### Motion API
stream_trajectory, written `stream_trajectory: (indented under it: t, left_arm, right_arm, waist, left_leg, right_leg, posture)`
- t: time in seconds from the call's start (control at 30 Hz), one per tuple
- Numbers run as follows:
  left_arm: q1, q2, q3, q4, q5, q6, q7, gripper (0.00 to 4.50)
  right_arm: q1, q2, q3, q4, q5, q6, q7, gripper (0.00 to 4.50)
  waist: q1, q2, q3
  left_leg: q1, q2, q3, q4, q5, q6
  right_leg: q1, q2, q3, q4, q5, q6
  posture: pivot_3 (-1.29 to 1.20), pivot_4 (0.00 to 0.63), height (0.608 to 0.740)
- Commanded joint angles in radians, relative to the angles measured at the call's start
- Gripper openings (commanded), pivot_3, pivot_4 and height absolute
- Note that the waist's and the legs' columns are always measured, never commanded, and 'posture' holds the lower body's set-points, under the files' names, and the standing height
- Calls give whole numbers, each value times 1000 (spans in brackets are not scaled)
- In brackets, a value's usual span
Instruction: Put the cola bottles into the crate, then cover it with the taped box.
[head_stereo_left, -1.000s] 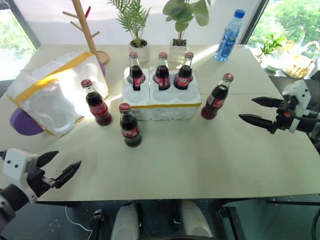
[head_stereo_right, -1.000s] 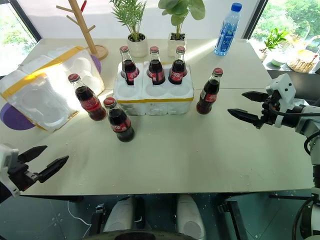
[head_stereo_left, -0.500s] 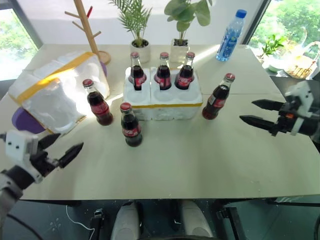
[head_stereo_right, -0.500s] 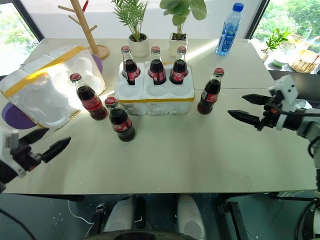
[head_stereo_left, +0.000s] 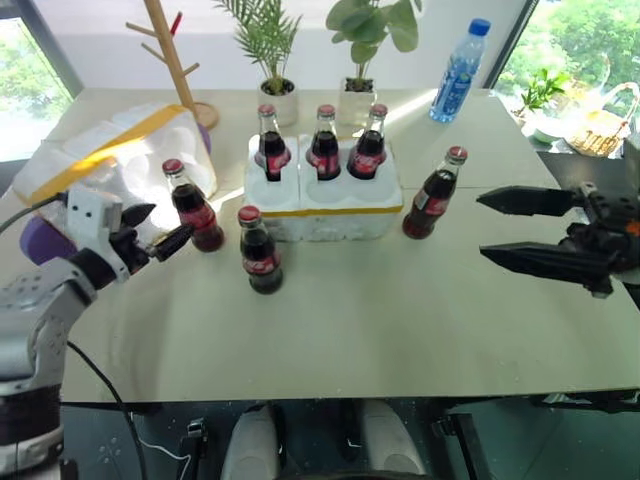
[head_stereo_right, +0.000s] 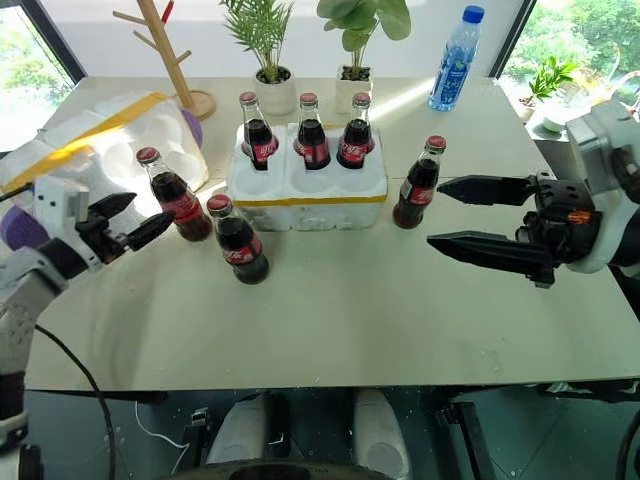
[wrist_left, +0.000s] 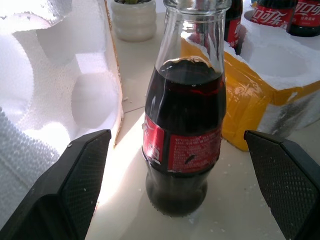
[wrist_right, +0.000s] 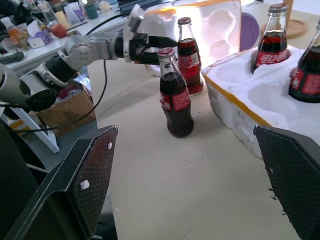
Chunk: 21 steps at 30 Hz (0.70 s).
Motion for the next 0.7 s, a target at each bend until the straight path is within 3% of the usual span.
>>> stream_trajectory:
  t: [0.03,0.33,0.43,0.5,0.7]
  left_arm:
    - [-66,0,-45,65,47,-63,-28,4469]
    - [-177,-53,-133,237,126,-156,-61,4469]
    - [-185,-60,-128,241,120,-160,-76,3602]
    - [-181,-50,-119,220,110,-145,-86,2738]
    - [-160,35,-63,88,-2,-8,-177,2780]
  right_arm:
    - [-20,-19,-33,-21,52,-7,-27,4500]
    - [-73,-15,14,-27,108,-25,-79,4500]
    - [-103,-10,35,-22,117,-31,-100,4500]
    - [-110,-6,48,-21,110,-36,-110,4500]
    - [-93,-2,64,-32,99,-51,-127,4500]
  waist:
    - [0,0,0]
    - [-2,0,0]
    - [-2,0,0]
    - [-1,0,0]
    - [-3,-2,1]
  left_leg:
    - [0,0,0,0,0,0]
    - [0,0,0,0,0,0]
    - [0,0,0,0,0,0]
    - [0,0,0,0,0,0]
    - [-1,0,0,0,0,0]
  right_leg:
    - [0,0,0,0,0,0]
    - [0,0,0,0,1,2]
    - [0,0,0,1,1,2]
    - [0,0,0,0,1,3]
    - [-1,0,0,0,2,3]
  posture:
    - [0,150,740]
    - [0,150,740]
    - [0,150,740]
    - [0,150,740]
    - [0,150,740]
